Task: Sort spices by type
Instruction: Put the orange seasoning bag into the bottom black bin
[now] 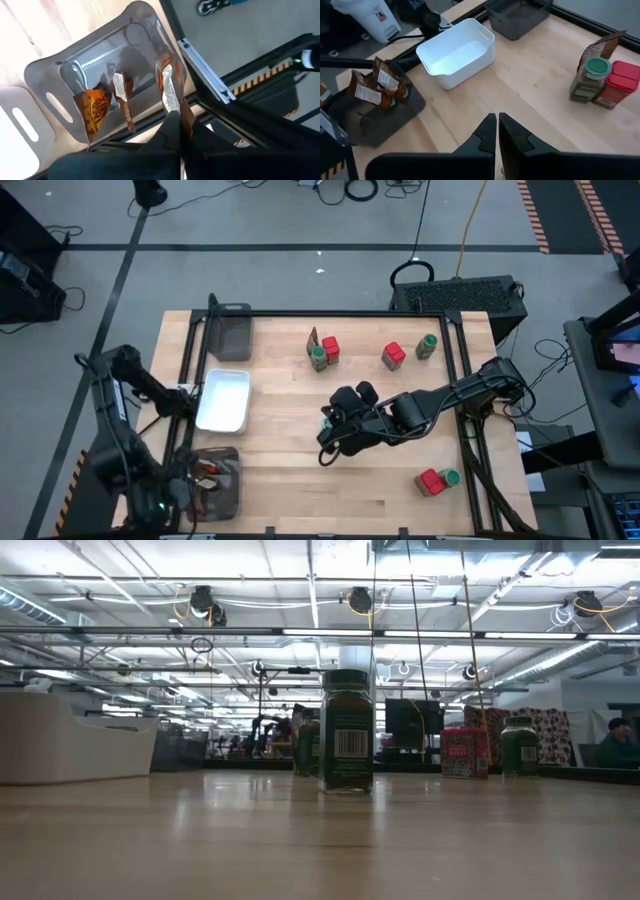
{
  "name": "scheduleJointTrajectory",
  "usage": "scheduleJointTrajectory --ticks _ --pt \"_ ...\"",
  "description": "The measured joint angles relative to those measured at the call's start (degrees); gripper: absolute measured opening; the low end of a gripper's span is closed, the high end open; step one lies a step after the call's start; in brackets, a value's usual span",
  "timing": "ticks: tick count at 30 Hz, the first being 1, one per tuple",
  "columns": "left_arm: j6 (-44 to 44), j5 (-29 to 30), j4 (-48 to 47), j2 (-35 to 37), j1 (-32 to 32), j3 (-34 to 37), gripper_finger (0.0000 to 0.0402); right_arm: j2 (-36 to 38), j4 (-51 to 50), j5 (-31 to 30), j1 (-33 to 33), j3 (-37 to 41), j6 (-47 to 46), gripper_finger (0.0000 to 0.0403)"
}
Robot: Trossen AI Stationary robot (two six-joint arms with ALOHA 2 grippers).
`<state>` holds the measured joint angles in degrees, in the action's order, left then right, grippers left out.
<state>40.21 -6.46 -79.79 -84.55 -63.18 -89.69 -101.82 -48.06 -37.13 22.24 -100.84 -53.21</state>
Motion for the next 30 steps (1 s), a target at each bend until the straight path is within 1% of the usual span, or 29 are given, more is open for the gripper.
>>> scheduleJointTrajectory --ticks 3,9,16,22,30 --pt "0.0 0.0 0.0 -2.4 0.0 0.0 0.0 0.0 -0.1 1.6 0.0 0.0 1.9 0.0" --pt "-0.1 0.0 -0.2 -8.2 0.5 0.0 0.0 0.0 -1.3 7.5 0.6 0.0 5.4 0.0" --pt "-0.2 -0.4 -0.5 -14.0 3.2 0.1 0.0 0.0 -1.7 7.2 4.5 0.0 6.2 0.0" --pt "-0.7 -2.8 -1.7 -18.7 5.6 0.1 0.0 -0.2 -1.7 7.0 6.8 0.0 6.6 0.0" --pt "-4.8 -6.4 -3.7 -23.4 6.6 0.1 0.0 -1.4 -2.0 6.9 10.1 0.0 6.0 0.0"
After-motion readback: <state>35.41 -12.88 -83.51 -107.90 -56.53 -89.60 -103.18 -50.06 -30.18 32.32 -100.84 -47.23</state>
